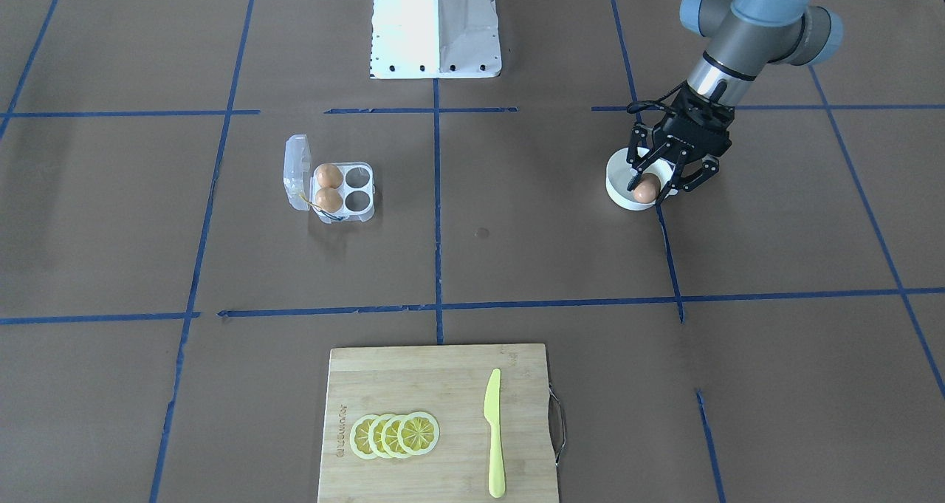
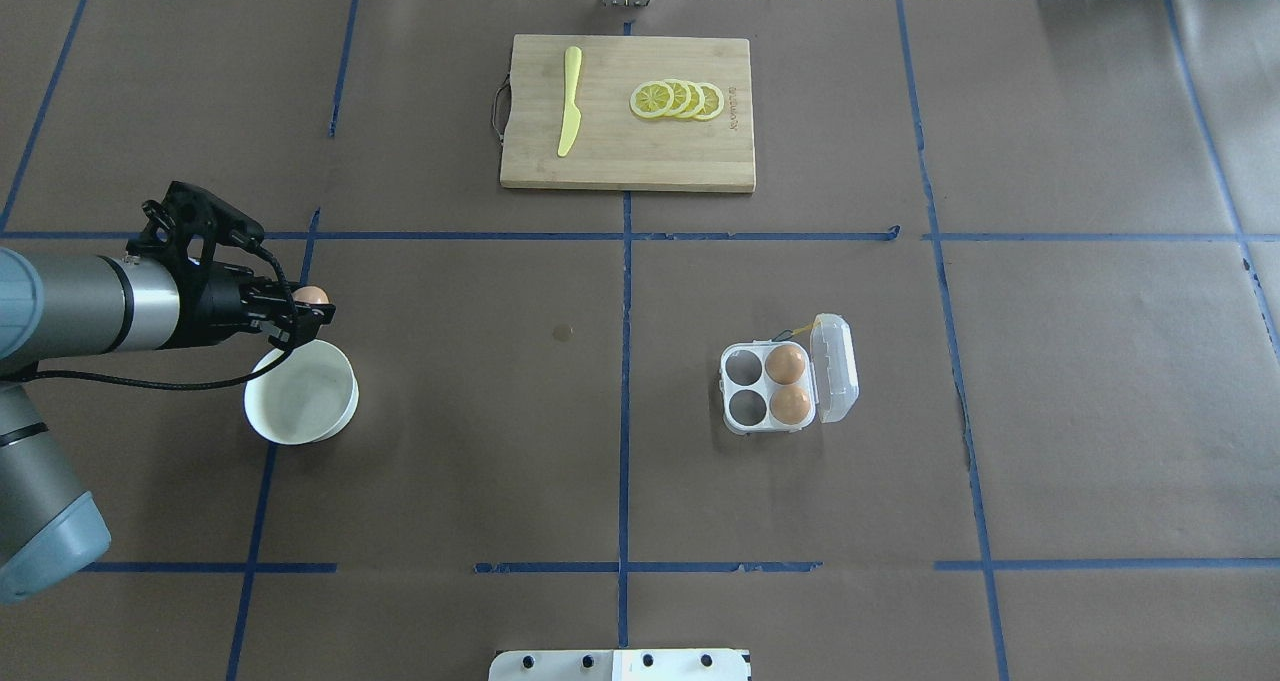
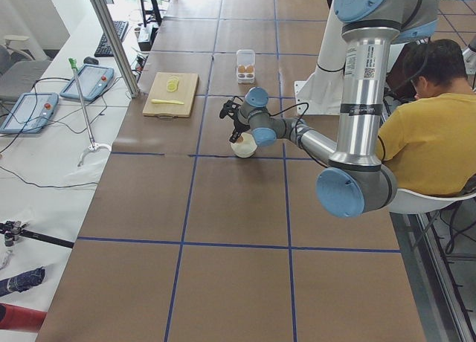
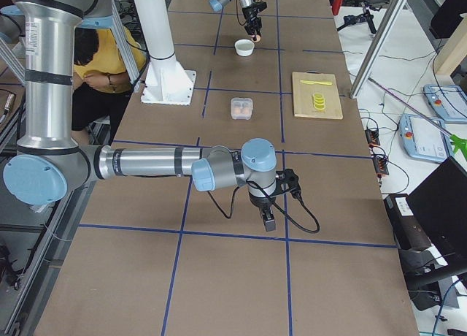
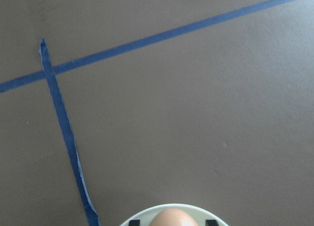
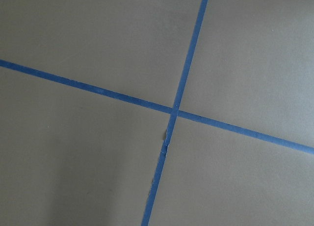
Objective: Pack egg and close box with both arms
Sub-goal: 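Lift the egg out of the bowl and carry it to the carton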
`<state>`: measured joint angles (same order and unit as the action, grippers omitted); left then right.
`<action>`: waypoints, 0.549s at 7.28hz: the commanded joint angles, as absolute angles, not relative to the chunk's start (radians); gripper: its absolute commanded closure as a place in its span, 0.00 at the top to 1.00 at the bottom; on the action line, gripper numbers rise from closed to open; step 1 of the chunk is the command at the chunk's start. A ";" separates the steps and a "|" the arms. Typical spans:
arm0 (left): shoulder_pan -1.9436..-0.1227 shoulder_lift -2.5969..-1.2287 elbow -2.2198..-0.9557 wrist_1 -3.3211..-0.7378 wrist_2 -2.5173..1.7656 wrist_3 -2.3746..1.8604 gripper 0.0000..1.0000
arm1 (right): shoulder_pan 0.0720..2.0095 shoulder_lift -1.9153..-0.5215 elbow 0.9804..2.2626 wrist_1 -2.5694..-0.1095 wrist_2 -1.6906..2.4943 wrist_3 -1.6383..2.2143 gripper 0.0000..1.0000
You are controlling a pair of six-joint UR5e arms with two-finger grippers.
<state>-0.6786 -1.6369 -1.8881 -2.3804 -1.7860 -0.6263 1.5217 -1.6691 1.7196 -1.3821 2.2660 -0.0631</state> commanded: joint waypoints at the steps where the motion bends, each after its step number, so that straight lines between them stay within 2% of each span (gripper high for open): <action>1: -0.693 -1.716 -1.875 -2.497 -1.789 -0.485 0.00 | 1.522 -1.667 1.720 -1.382 2.266 -0.063 1.00; 2: -0.689 -1.824 -1.849 -2.508 -1.793 -0.413 0.00 | 1.522 -1.666 1.720 -1.382 2.266 -0.063 1.00; 4: -0.680 -1.932 -1.812 -2.510 -1.793 -0.394 0.00 | 1.522 -1.663 1.718 -1.382 2.266 -0.063 1.00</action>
<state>-0.6835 -1.8660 -1.8287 -2.5073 -1.7932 -0.4116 1.5217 -1.6640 1.7194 -1.3821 2.2658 -0.0629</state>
